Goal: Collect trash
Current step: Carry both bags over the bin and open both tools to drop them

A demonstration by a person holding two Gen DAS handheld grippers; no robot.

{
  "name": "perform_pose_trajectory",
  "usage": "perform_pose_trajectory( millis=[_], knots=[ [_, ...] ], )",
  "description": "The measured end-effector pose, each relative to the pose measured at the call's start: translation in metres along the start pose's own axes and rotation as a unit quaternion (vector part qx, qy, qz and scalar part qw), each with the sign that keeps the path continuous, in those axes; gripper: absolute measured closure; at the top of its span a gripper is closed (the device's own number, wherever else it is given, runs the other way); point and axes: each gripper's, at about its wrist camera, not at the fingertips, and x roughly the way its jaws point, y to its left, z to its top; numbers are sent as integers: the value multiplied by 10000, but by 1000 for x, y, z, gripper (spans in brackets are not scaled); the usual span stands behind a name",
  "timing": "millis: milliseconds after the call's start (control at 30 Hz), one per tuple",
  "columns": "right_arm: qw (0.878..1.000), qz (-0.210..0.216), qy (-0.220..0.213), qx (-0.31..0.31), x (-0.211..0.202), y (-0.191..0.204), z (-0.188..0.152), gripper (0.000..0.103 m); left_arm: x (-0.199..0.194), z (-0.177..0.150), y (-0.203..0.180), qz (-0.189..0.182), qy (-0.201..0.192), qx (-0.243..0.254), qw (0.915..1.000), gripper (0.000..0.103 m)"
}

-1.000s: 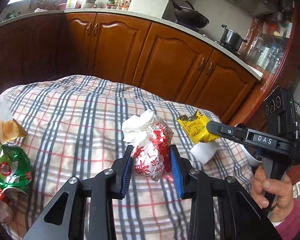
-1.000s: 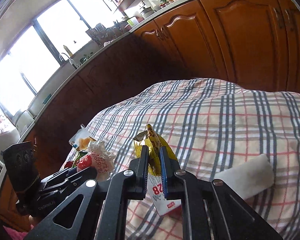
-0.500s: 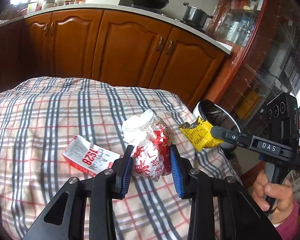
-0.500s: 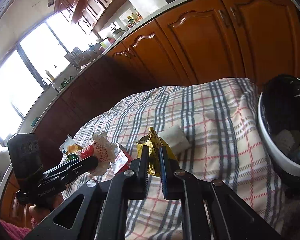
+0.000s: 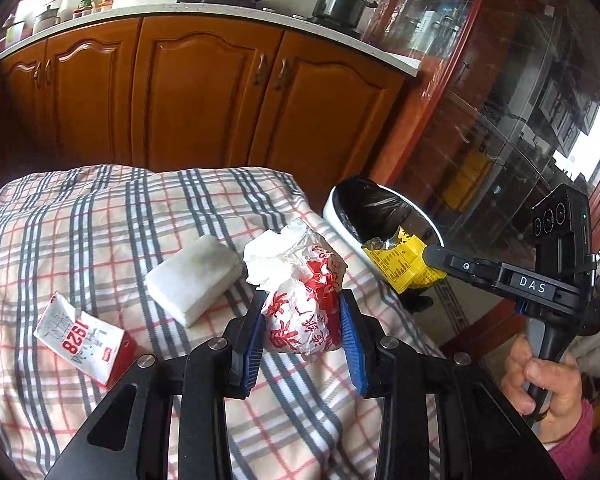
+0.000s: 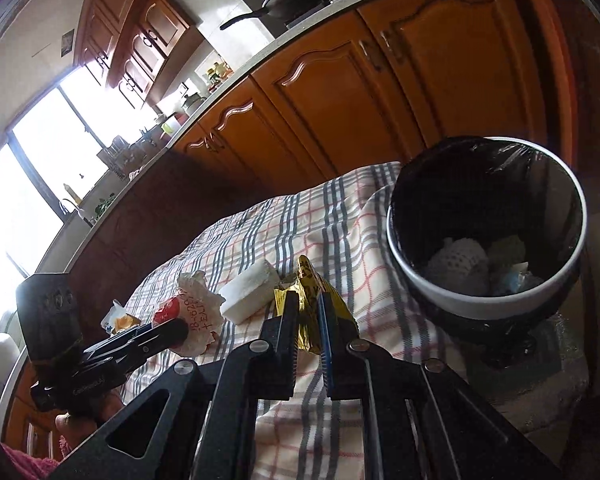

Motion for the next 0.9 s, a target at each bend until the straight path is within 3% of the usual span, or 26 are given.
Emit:
perform_pose_trajectory(
  millis=[400, 500, 600, 733, 833, 900],
  knots=[
    [9975, -401, -469, 353, -34, -58, 33, 94, 70, 47, -52, -289, 285, 541, 9977, 69],
    [9967, -506, -475, 417, -35, -73, 44, 95, 93, 63, -66, -294, 376, 707, 9964, 69],
    [9962, -618, -430, 440, -33, -84, 51, 103, 116, 77, -78, -312, 495, 825, 9949, 69],
    [9954, -783, -325, 447, -24, -97, 57, 103, 157, 90, -86, -283, 799, 810, 9931, 69],
    [9951, -811, -255, 505, -17, -104, 57, 103, 182, 95, -93, -190, 1012, 866, 9909, 66],
    [9951, -808, -234, 513, -16, -106, 54, 103, 194, 97, -97, -152, 1095, 884, 9899, 56]
  ],
)
